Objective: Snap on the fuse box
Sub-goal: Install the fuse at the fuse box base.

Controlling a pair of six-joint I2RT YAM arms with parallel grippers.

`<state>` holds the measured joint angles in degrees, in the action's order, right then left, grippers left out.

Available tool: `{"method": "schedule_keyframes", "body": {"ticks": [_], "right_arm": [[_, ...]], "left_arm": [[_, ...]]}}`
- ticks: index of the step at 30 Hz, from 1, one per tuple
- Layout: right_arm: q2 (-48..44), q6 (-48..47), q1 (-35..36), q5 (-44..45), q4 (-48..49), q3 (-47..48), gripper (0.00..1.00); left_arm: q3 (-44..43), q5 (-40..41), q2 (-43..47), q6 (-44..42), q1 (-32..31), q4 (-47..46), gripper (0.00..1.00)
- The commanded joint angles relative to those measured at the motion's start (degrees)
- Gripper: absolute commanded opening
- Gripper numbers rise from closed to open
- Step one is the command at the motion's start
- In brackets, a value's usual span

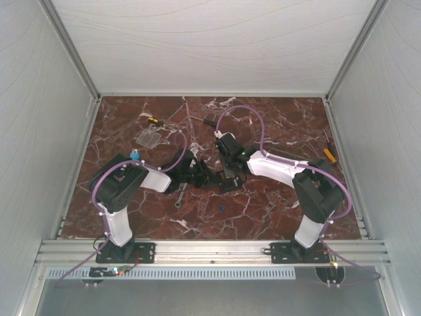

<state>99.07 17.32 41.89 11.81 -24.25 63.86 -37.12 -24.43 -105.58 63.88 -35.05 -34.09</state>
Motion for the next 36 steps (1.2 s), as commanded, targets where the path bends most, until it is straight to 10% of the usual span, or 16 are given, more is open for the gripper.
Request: {"method": "schedule_keyframes", "body": {"ticks": [1, 36], "right_arm": [[0.7, -0.6, 0.4, 0.7, -0.1, 0.8, 0.0], [1.3, 1.7, 2.6, 5.3, 3.0, -2.2, 0.0]], "left_arm": [[0.5, 2.5, -0.2, 0.1, -0.5, 2.2, 0.24], [0.3, 2.9, -0.4, 0.5, -0.7, 2.3, 0.23]]}}
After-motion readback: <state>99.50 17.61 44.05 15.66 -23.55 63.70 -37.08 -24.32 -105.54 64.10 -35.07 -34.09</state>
